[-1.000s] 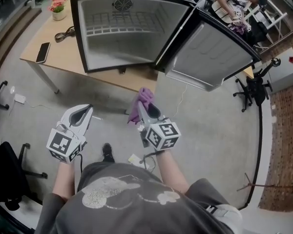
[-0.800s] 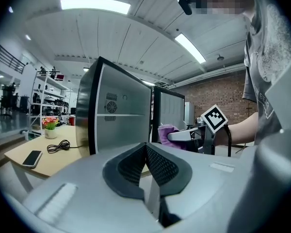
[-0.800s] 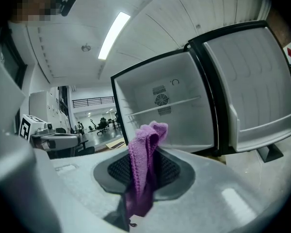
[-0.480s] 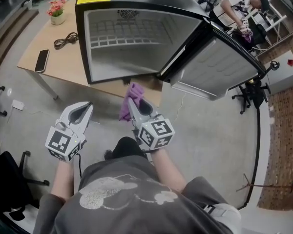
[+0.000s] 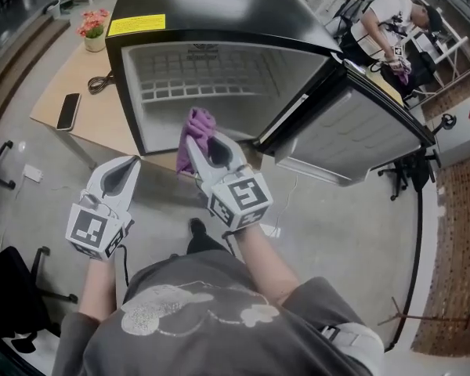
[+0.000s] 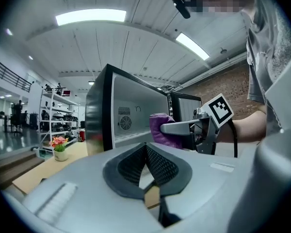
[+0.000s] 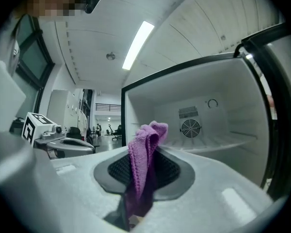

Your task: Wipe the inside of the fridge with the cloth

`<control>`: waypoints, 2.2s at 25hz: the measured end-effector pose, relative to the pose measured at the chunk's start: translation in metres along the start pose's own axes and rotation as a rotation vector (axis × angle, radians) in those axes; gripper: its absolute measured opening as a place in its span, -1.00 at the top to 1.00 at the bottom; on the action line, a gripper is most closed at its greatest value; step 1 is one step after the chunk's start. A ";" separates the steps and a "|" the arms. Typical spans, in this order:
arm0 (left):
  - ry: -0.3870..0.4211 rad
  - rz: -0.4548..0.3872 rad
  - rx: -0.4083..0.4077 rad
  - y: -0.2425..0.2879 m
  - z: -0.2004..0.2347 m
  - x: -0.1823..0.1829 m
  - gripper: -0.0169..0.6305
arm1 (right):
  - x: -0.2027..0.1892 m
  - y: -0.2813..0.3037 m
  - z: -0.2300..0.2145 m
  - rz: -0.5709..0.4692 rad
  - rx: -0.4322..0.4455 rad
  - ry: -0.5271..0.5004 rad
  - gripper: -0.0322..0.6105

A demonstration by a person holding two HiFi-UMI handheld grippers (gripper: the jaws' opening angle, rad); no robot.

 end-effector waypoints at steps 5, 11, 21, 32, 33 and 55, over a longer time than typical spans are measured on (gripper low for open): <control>0.030 -0.015 0.063 0.029 0.011 0.021 0.89 | 0.029 0.046 -0.017 0.004 0.083 -0.092 0.65; 0.046 -0.031 0.175 0.048 0.026 0.044 0.89 | 0.067 0.102 -0.031 -0.042 0.212 -0.192 0.65; 0.045 0.003 0.304 0.056 0.031 0.051 0.89 | 0.079 0.187 -0.059 0.106 0.224 -0.274 0.65; 0.018 0.024 0.262 0.038 0.046 0.034 0.89 | 0.070 0.197 -0.048 0.092 0.289 -0.222 0.65; 0.015 0.021 0.255 0.037 0.047 0.033 0.89 | 0.070 0.193 -0.045 0.083 0.294 -0.224 0.65; -0.030 -0.029 0.053 0.059 0.048 0.021 0.89 | 0.053 0.158 -0.026 0.301 0.221 -0.304 0.65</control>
Point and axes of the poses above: the fingertips, and each gripper's own axes: y forward along the fingers, z to its left, x out of its top, the point moved 8 cm from there along -y, backward along the fingers, and after that the axes turned 9 degrees about x, right-handed, at the moved point
